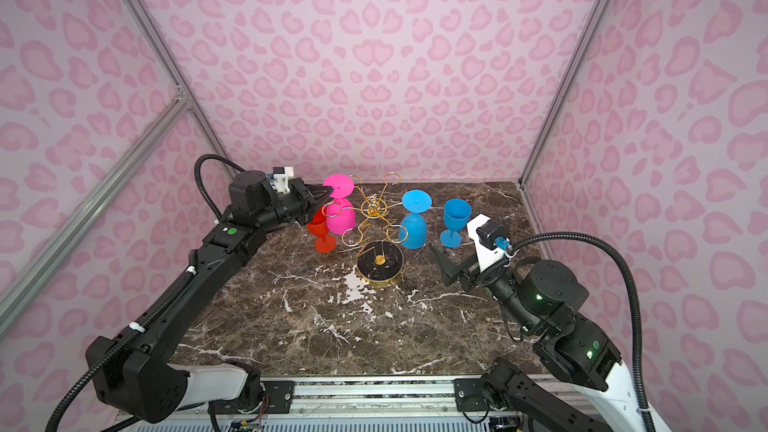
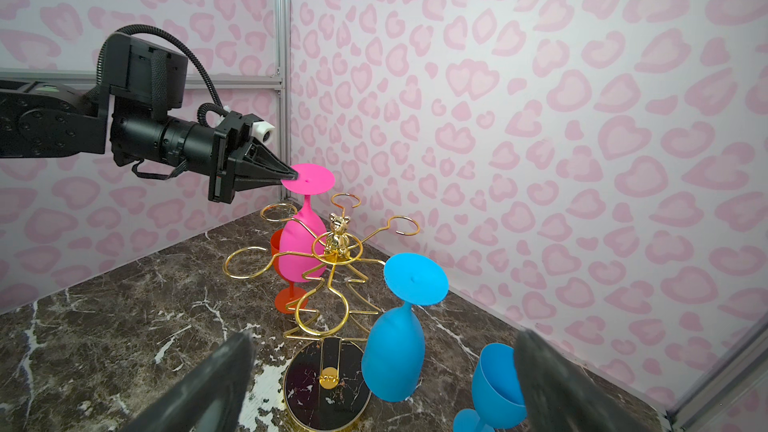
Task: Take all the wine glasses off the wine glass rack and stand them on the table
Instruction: 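Pull the magenta glass off its rack hook with the left gripper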
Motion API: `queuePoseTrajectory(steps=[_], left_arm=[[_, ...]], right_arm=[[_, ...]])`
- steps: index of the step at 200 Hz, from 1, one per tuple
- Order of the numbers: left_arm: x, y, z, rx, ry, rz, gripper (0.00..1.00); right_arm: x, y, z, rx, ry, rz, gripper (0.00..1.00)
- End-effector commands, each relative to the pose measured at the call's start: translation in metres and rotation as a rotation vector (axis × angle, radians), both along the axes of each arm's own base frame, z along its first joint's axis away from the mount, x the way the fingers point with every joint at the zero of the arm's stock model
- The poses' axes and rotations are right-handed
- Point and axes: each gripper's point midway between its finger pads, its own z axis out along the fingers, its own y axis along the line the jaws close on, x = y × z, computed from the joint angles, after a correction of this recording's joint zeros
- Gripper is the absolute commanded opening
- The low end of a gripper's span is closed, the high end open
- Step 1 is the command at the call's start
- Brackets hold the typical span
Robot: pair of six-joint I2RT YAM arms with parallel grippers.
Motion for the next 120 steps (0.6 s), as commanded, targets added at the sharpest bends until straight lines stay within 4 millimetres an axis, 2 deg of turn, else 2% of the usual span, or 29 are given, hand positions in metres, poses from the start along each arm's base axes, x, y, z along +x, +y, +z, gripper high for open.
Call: queuePoseTrajectory(steps=[1,47,69,76,81,120], left_arm=[[0.003,0.005,0.01,0.001,-0.035,0.011,0.03],[0.007,0.023,0.017,0.029,-0.062,0.047,0.03],[0.006,0.027,0.027,0.07,-0.102,0.045,0.03],[0.005,0.028,0.024,0.094,-0.105,0.042,0.03],[0.004,0.028,0.038,0.103,-0.139,0.042,0.03],[-0.005,0.034,0.054,0.22,-0.258,0.03,0.03]], right_arm=[[-0.001,-0.003,0.003,0.015,-0.009,-0.009,1.0],[0.0,-0.003,0.005,0.018,-0.012,-0.01,1.0],[0.001,-0.002,0.008,0.02,-0.013,-0.01,1.0],[0.001,-0.002,0.009,0.024,-0.011,-0.011,1.0],[0.002,-0.002,0.011,0.027,-0.01,-0.014,1.0],[0.013,0.0,0.023,0.076,0.037,-0.048,1.0]])
